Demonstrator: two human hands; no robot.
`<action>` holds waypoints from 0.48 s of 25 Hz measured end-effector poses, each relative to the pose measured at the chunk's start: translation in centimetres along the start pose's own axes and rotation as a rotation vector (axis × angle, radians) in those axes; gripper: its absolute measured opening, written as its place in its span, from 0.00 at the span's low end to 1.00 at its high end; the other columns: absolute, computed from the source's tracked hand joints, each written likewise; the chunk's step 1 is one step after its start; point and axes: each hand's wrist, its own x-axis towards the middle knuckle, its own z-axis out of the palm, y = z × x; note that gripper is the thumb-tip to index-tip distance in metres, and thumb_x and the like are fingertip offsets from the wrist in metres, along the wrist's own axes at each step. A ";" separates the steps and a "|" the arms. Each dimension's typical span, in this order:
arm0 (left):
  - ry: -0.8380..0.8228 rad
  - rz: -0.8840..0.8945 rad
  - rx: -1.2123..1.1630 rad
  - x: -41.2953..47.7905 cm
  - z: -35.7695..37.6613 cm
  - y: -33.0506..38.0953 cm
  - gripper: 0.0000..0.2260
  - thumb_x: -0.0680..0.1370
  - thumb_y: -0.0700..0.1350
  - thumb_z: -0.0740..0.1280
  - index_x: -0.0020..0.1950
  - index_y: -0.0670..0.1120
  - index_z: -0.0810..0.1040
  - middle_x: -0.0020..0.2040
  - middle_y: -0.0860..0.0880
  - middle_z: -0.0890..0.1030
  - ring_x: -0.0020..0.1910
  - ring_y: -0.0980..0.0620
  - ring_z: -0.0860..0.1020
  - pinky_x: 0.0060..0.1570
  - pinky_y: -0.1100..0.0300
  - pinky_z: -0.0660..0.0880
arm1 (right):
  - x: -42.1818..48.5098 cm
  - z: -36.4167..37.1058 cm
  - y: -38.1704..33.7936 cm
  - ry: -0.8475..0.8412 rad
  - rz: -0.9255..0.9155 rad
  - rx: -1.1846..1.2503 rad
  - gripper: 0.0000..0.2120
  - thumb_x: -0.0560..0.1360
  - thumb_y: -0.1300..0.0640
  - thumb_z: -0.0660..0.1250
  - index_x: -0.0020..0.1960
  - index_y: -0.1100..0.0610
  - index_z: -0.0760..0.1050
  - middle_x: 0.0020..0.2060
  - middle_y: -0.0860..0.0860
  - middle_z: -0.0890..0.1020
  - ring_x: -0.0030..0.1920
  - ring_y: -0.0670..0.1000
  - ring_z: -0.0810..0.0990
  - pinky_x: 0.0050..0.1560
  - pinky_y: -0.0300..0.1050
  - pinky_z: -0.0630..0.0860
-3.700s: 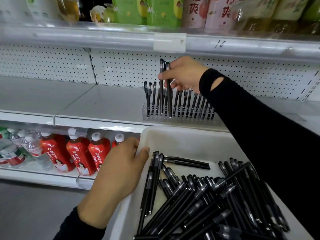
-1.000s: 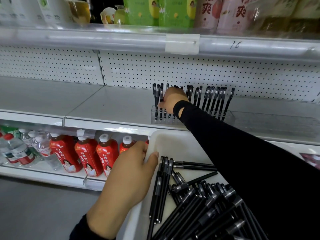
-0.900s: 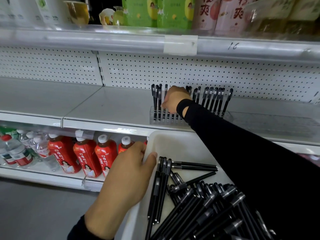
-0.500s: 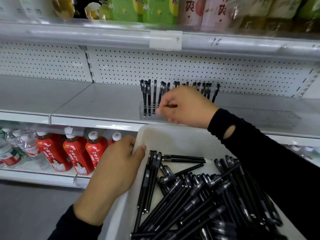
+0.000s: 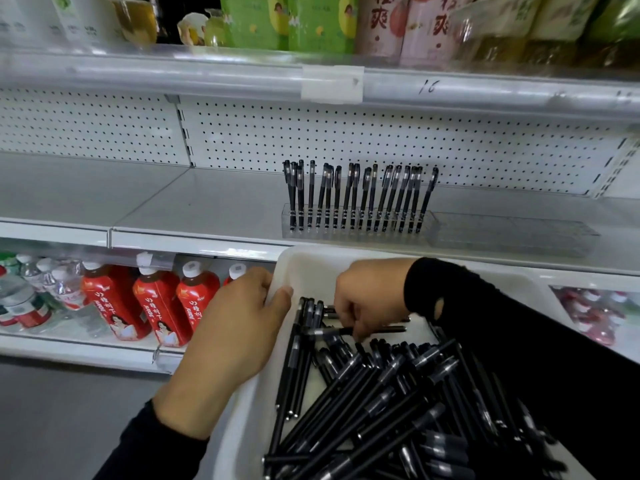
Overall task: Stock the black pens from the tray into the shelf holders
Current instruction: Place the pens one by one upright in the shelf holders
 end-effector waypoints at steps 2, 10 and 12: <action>-0.006 -0.004 0.004 0.1 0.0 -0.1 0.09 0.80 0.52 0.63 0.47 0.49 0.77 0.36 0.48 0.81 0.38 0.49 0.79 0.39 0.52 0.75 | -1.1 -2.2 0.5 0.063 -0.038 0.235 0.03 0.74 0.51 0.74 0.45 0.50 0.82 0.38 0.47 0.85 0.34 0.42 0.81 0.40 0.37 0.78; -0.015 -0.014 -0.012 0.0 -0.1 0.0 0.09 0.80 0.55 0.62 0.50 0.51 0.77 0.39 0.51 0.83 0.41 0.51 0.81 0.45 0.48 0.79 | 0.1 -9.3 4.1 0.714 -0.002 0.834 0.08 0.75 0.56 0.73 0.52 0.59 0.82 0.43 0.54 0.86 0.40 0.47 0.86 0.43 0.37 0.82; -0.019 -0.014 -0.010 0.0 -0.1 0.0 0.10 0.80 0.55 0.62 0.49 0.51 0.77 0.40 0.50 0.83 0.41 0.50 0.81 0.45 0.46 0.78 | 2.5 -9.6 5.3 0.855 0.101 0.847 0.07 0.76 0.56 0.73 0.51 0.59 0.82 0.44 0.54 0.86 0.41 0.48 0.86 0.41 0.37 0.82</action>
